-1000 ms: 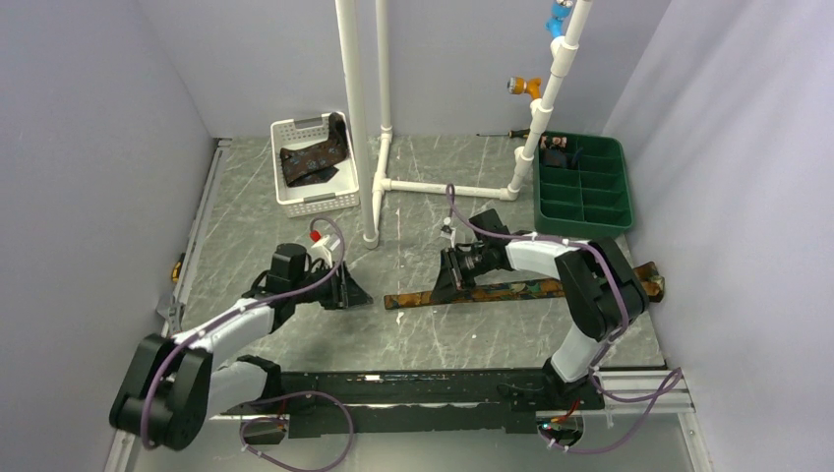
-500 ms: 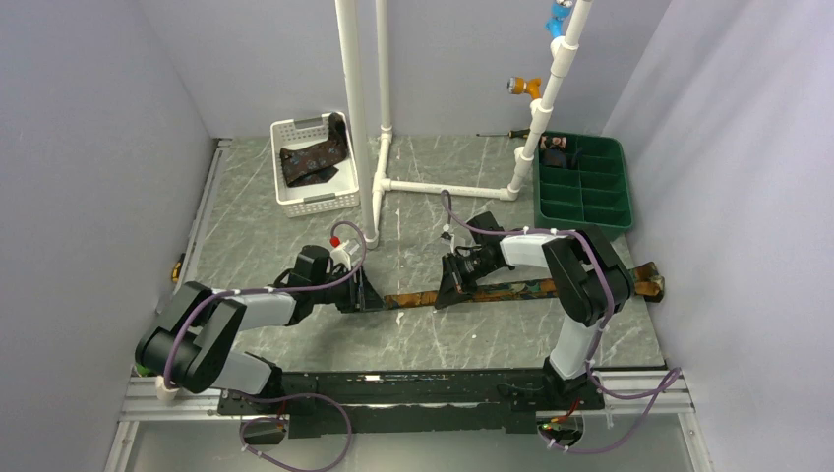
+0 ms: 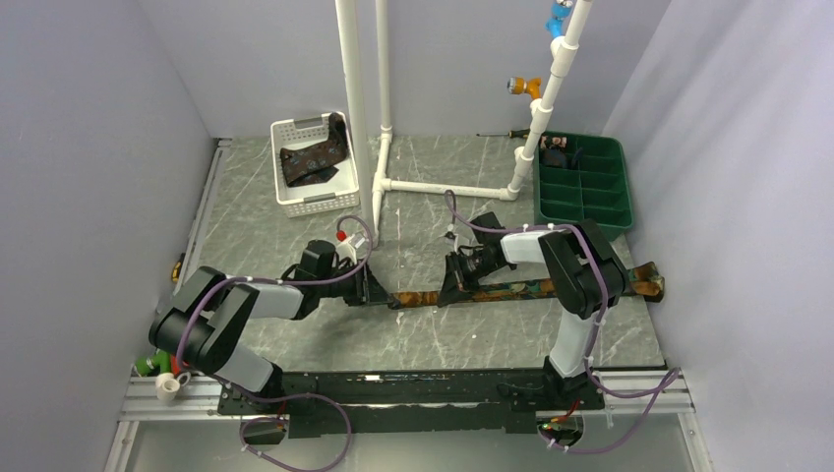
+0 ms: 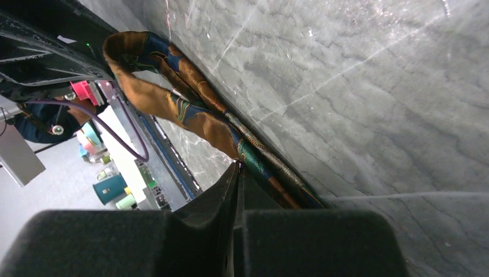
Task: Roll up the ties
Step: Roll the tie at the center of the board.
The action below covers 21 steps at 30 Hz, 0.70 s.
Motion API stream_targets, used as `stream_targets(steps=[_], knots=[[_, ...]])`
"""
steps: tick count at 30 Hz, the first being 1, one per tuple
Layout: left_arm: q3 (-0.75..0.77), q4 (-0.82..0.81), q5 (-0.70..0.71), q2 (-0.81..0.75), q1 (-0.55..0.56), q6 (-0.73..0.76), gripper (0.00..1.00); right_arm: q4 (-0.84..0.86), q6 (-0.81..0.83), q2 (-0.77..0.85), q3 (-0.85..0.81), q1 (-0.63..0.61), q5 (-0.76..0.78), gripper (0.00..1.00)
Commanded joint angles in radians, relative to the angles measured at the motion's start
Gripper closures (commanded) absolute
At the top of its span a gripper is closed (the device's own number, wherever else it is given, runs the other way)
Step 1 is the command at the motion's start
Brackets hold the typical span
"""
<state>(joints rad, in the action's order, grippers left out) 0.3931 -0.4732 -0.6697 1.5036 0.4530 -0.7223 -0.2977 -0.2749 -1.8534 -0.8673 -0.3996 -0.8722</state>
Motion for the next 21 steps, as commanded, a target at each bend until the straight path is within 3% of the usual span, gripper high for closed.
stream_targets(steps=[1, 5, 6, 13, 21], knots=[[0.022, -0.077, -0.045, -0.013, 0.01, -0.023, 0.74, 0.027, 0.023, -0.011, -0.009, 0.0, 0.043, 0.96], [0.003, -0.061, -0.055, -0.107, 0.012, -0.02, 0.98, 0.024, 0.024, -0.004, -0.014, -0.01, 0.035, 0.96], [0.0, -0.055, -0.055, -0.135, 0.015, -0.019, 1.0, 0.023, 0.026, 0.003, -0.016, -0.013, 0.035, 0.96], [0.047, -0.074, -0.066, -0.179, 0.087, -0.004, 0.97, -0.017, 0.044, 0.045, -0.032, -0.022, 0.004, 0.95], [0.156, -0.051, -0.037, -0.115, 0.144, 0.032, 0.99, -0.265, 0.212, 0.145, -0.099, 0.067, -0.063, 0.84]])
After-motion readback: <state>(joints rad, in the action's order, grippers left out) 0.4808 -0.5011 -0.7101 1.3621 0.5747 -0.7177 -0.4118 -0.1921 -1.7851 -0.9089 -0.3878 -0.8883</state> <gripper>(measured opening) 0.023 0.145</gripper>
